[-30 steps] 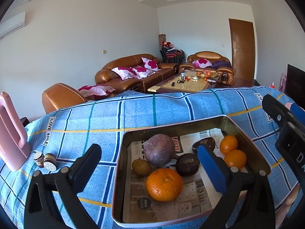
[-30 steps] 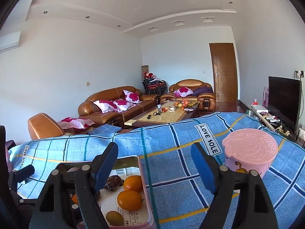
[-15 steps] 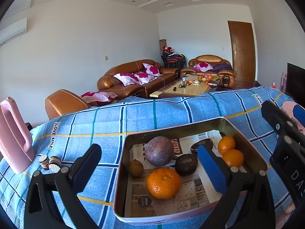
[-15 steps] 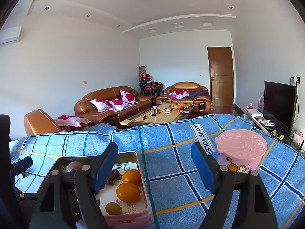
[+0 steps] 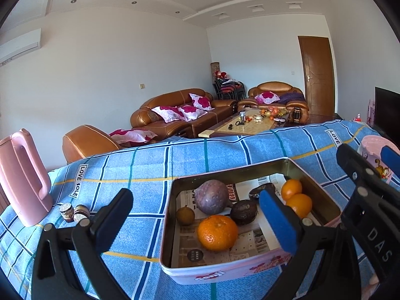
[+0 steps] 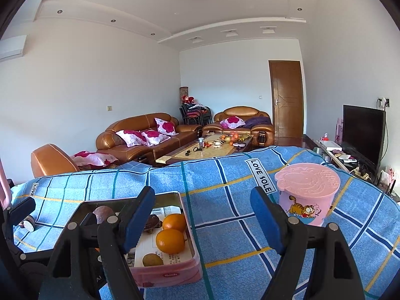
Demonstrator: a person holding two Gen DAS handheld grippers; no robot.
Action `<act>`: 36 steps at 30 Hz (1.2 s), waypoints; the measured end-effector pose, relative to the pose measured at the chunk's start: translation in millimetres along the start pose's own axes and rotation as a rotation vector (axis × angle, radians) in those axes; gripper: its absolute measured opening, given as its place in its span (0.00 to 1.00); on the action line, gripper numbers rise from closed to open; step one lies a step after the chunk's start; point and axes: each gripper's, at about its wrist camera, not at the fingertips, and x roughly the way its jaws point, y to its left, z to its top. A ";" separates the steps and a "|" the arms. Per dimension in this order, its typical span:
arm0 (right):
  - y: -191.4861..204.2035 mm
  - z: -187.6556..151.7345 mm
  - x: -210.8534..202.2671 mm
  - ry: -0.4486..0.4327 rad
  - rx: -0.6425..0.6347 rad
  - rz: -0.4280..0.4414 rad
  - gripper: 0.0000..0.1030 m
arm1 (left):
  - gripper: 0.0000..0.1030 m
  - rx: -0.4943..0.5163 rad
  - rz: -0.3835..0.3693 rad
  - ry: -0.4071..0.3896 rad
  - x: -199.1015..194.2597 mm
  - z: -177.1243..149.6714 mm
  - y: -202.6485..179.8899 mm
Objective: Organize fruits
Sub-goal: 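Withdraw both open grippers from the tray toward the two cork-lidded jars, then grasp a cork-lidded jar with the right gripper while the left gripper grasps the other jar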
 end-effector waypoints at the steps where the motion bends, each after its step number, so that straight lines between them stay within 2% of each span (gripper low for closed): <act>1: 1.2 -0.7 -1.7 0.001 -0.003 -0.001 0.78 | 1.00 -0.005 -0.006 0.005 0.0 -0.6 2.2; 7: 15.2 -5.0 -9.5 0.010 -0.048 -0.001 0.78 | 1.00 0.010 -0.018 0.042 -1.2 -7.7 20.6; 13: 37.0 -8.9 -13.9 0.023 -0.055 0.015 0.78 | 1.00 0.052 0.078 0.069 7.1 -13.9 54.2; 16: 54.9 -11.1 -14.5 0.038 -0.055 0.051 0.78 | 1.00 0.069 0.107 0.082 11.6 -17.9 76.5; 28: 154.4 -22.6 -19.2 0.065 -0.116 0.201 0.78 | 1.00 -0.038 0.241 0.127 31.6 -29.3 185.1; 36: 215.2 -27.9 -12.9 0.113 -0.150 0.288 0.78 | 1.00 -0.107 0.298 0.165 46.1 -36.2 247.4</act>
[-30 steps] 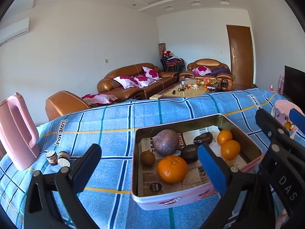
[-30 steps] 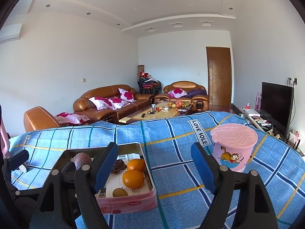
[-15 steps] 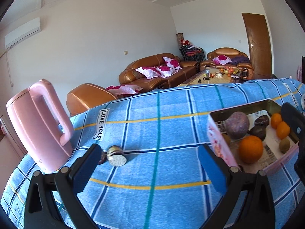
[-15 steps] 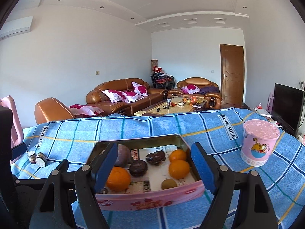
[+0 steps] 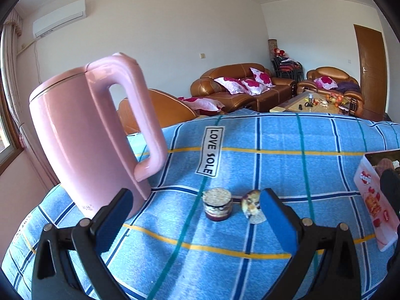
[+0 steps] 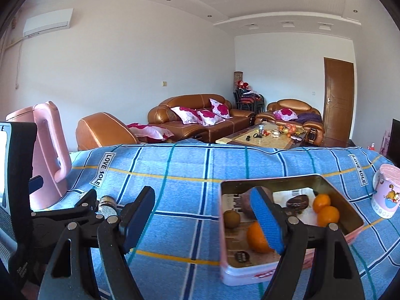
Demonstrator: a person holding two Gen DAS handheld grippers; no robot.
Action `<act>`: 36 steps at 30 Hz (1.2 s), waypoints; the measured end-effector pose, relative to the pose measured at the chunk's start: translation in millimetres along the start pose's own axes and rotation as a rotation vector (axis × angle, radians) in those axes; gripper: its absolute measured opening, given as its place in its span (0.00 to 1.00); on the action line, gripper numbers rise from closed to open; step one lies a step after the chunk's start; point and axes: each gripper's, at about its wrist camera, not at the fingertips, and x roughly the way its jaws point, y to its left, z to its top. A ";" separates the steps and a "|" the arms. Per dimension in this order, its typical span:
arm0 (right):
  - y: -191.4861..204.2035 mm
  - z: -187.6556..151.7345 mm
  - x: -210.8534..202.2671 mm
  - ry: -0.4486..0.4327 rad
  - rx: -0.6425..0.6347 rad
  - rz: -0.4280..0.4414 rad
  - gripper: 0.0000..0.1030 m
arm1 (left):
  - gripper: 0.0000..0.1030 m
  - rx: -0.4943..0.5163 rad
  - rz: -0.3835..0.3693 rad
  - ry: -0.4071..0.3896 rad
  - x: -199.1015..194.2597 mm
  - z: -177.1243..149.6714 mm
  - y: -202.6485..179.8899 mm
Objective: Organize fruits
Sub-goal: 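Grasp a cork-lidded jar with the right gripper while the left gripper grasps the other jar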
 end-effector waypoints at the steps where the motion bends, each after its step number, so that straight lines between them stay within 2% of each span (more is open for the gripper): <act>1: 6.2 0.8 3.3 0.008 -0.006 0.008 0.78 | 1.00 -0.012 -0.001 0.008 3.8 0.4 6.9; 8: 41.8 1.6 32.8 0.113 -0.057 0.108 0.78 | 1.00 -0.123 0.022 0.099 28.6 -2.7 44.7; 11: 54.3 0.5 51.8 0.195 -0.077 0.141 0.78 | 1.00 -0.136 0.079 0.146 36.6 -5.9 55.2; 15: 66.3 -1.8 76.8 0.302 -0.066 0.218 0.78 | 1.00 -0.149 0.105 0.175 42.6 -8.3 62.0; 20: 85.0 -3.9 97.2 0.370 -0.079 0.284 0.76 | 1.00 -0.134 0.158 0.176 45.9 -8.8 63.2; 22: 93.2 -3.8 101.8 0.379 -0.100 0.294 0.72 | 1.00 -0.135 0.187 0.177 47.7 -8.8 66.6; 24: 100.2 -4.8 108.5 0.400 -0.124 0.282 0.70 | 1.00 -0.152 0.182 0.195 51.6 -10.1 70.0; 28: 108.2 -7.8 124.8 0.475 -0.132 0.286 0.60 | 1.00 -0.161 0.175 0.207 55.2 -9.5 71.5; 29: 109.4 -9.6 127.3 0.499 -0.133 0.292 0.56 | 1.00 -0.157 0.173 0.206 55.1 -9.3 70.1; 30: 110.4 -11.0 130.0 0.518 -0.136 0.298 0.46 | 1.00 -0.149 0.170 0.204 54.1 -8.7 67.9; 33: 112.7 -10.5 126.5 0.508 -0.156 0.311 0.35 | 1.00 -0.123 0.150 0.192 53.2 -6.1 62.3; 36: 108.5 -11.5 120.8 0.501 -0.154 0.293 0.35 | 1.00 -0.111 0.105 0.173 51.2 -4.3 59.0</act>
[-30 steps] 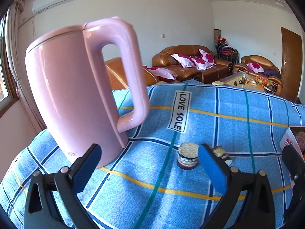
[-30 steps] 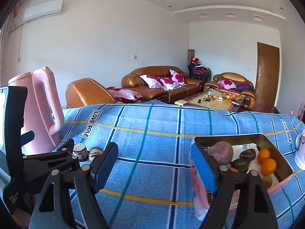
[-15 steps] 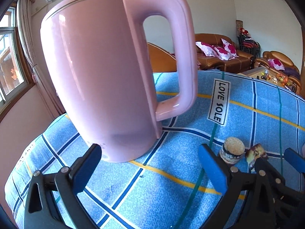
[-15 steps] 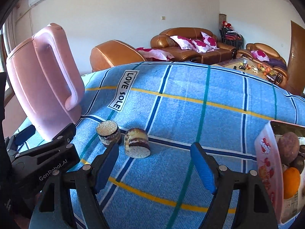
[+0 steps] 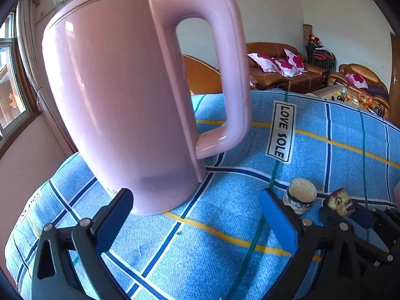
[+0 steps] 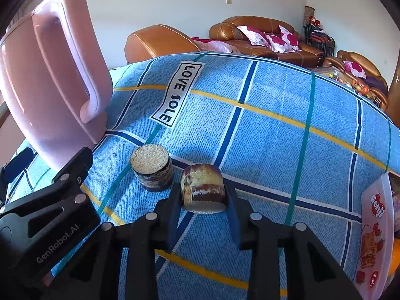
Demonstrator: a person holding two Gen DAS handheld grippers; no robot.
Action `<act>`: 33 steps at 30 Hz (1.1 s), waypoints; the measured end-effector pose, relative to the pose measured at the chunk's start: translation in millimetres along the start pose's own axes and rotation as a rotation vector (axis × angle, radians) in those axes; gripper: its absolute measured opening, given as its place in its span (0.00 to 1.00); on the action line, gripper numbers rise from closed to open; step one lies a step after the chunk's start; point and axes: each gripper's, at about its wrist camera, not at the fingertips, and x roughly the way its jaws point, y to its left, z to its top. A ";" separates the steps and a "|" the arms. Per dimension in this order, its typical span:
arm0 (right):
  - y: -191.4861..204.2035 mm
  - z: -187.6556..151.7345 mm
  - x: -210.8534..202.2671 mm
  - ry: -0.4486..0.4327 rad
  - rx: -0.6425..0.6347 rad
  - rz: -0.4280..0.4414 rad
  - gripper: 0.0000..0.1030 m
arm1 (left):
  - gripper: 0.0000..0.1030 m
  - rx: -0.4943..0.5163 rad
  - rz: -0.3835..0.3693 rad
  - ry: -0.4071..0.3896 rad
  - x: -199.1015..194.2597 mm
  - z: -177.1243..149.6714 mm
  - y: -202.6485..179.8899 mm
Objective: Organize fruits
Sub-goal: 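Grasp a cork-lidded jar with the right gripper while the left gripper grasps the other jar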
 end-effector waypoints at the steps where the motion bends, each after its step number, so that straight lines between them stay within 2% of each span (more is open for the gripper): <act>1: -3.3 -2.0 -3.8 -0.010 0.015 -0.007 0.35 | 1.00 0.003 -0.018 -0.004 -1.1 0.4 -1.7; 3: -8.9 -8.5 -15.3 -0.050 0.046 -0.030 0.35 | 1.00 0.014 -0.052 -0.017 -3.3 0.8 -4.7; 9: -23.8 -28.7 -63.4 -0.251 0.105 -0.154 0.35 | 0.98 0.089 -0.133 -0.064 -11.3 2.8 -22.1; 12: -32.0 -36.2 -81.4 -0.319 0.127 -0.195 0.35 | 0.91 0.119 -0.177 -0.059 -10.5 4.8 -31.5; 14: -33.9 -39.3 -88.2 -0.349 0.132 -0.214 0.35 | 0.90 0.140 -0.196 -0.052 -8.6 7.9 -41.2; 17: -36.5 -41.4 -91.6 -0.357 0.132 -0.214 0.35 | 0.86 0.180 -0.219 -0.021 -0.2 12.1 -56.8; 20: -38.8 -39.2 -87.8 -0.351 0.145 -0.204 0.35 | 0.84 0.212 -0.206 0.014 10.1 14.2 -71.9; 22: -42.2 -38.9 -85.7 -0.341 0.157 -0.194 0.35 | 0.73 0.206 -0.215 0.052 19.1 16.9 -76.3; 23: -43.1 -38.6 -84.4 -0.334 0.163 -0.189 0.35 | 0.71 0.201 -0.228 0.084 24.8 17.5 -77.6; 25: -46.7 -37.5 -81.9 -0.320 0.174 -0.177 0.35 | 0.58 0.195 -0.255 0.136 32.2 16.0 -77.8; 27: -48.9 -36.9 -78.3 -0.305 0.182 -0.164 0.35 | 0.52 0.188 -0.281 0.166 36.3 14.7 -76.8; 28: -49.8 -36.4 -77.1 -0.298 0.185 -0.161 0.35 | 0.45 0.182 -0.298 0.178 37.9 14.5 -76.1; 30: -52.0 -35.1 -74.2 -0.290 0.187 -0.156 0.35 | 0.39 0.168 -0.334 0.187 38.6 13.8 -72.3; 33: -49.4 -35.7 -74.3 -0.296 0.180 -0.158 0.35 | 0.35 0.156 -0.340 0.190 37.4 13.0 -70.2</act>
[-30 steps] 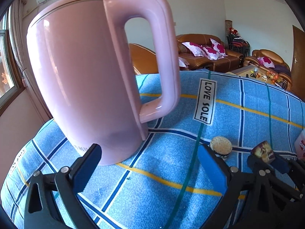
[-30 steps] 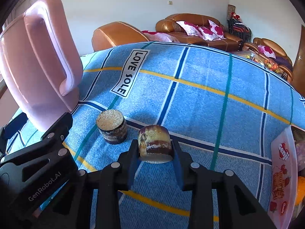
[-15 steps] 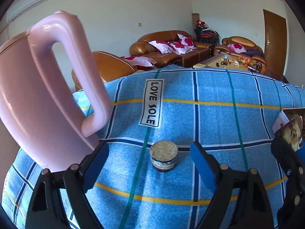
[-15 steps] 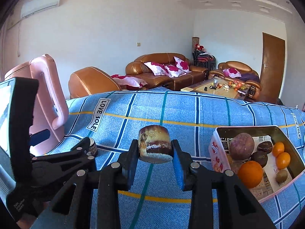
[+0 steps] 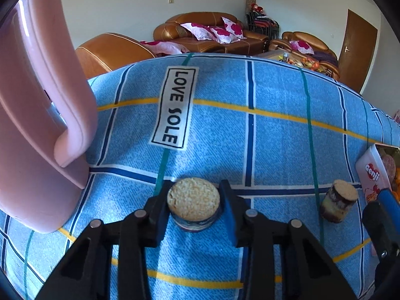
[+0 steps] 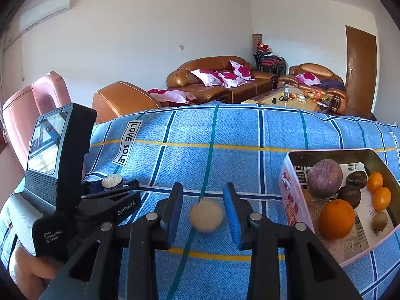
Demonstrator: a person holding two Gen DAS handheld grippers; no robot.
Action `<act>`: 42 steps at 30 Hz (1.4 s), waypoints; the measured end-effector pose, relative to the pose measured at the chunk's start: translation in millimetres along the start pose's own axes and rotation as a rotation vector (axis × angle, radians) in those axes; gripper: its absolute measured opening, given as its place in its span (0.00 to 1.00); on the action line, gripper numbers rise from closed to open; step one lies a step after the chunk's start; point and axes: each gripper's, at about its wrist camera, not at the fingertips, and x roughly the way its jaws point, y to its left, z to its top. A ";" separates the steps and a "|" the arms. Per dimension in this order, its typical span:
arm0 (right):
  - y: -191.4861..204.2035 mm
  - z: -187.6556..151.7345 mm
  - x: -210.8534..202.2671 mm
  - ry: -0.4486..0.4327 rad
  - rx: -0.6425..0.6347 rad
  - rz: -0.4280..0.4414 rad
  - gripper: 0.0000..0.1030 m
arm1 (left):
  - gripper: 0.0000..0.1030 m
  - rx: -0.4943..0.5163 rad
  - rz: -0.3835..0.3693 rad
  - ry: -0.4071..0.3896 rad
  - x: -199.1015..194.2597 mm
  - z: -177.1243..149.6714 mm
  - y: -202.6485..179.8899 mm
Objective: Organize fruits
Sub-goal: 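Grasp a cork-lidded jar with the right gripper while the left gripper grasps the other jar, then carry both held jars over the pink tin tray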
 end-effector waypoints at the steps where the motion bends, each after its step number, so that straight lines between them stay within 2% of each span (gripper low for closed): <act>1: 0.8 -0.7 -1.3 -0.004 -0.004 -0.002 0.35 | 0.35 -0.005 -0.004 -0.001 -0.2 -0.2 1.1; 5: 3.4 -2.7 -4.6 -0.020 -0.017 -0.006 0.35 | 0.35 -0.028 -0.015 -0.013 -4.4 -2.8 5.7; 8: 3.7 -4.5 -6.5 -0.016 -0.015 0.003 0.33 | 0.35 -0.051 0.000 -0.064 -14.6 -5.8 10.7; 11: -9.2 -4.6 -2.4 0.005 0.046 0.055 0.29 | 0.35 -0.081 0.025 -0.137 -30.5 -11.9 16.7; 15: -32.3 -6.7 4.3 0.049 0.151 0.137 0.29 | 0.35 -0.095 0.059 -0.205 -43.0 -16.5 21.7; 18: -38.4 -7.6 7.5 0.075 0.188 0.159 0.29 | 0.35 -0.093 0.083 -0.222 -44.3 -15.3 22.4; 24: -31.5 -5.6 7.7 0.088 0.147 0.196 0.32 | 0.35 -0.121 0.076 -0.231 -48.4 -11.1 28.7; 26: -31.5 -4.7 7.8 0.088 0.133 0.175 0.43 | 0.35 -0.129 0.075 -0.240 -50.6 -10.6 30.5; 27: -30.4 -5.0 9.1 0.089 0.120 0.161 0.53 | 0.35 -0.130 0.076 -0.244 -51.6 -9.8 30.7; 28: -29.0 -5.2 11.2 0.096 0.108 0.155 0.57 | 0.35 -0.128 0.079 -0.249 -52.9 -10.5 30.9; 30: -24.2 -5.4 18.9 0.131 0.076 0.133 0.57 | 0.35 -0.126 0.084 -0.256 -54.6 -9.3 30.6; 32: -20.2 -7.9 28.9 0.185 0.046 0.101 0.57 | 0.35 -0.126 0.083 -0.256 -54.1 -9.2 30.3; 34: -22.0 -8.3 36.3 0.219 0.062 0.126 0.57 | 0.35 -0.123 0.085 -0.253 -54.2 -8.7 28.1; 37: -23.8 -7.6 48.0 0.257 0.065 0.114 0.56 | 0.35 -0.112 0.094 -0.250 -53.5 -12.1 20.5; 38: -23.6 -8.3 51.2 0.272 0.063 0.117 0.53 | 0.35 -0.106 0.097 -0.250 -53.8 -13.2 18.3; 40: -23.0 -8.3 50.7 0.276 0.051 0.109 0.36 | 0.35 -0.094 0.104 -0.252 -52.3 -13.1 13.4; 42: -22.6 -8.9 49.2 0.277 0.043 0.109 0.35 | 0.35 -0.079 0.114 -0.255 -51.1 -12.6 8.3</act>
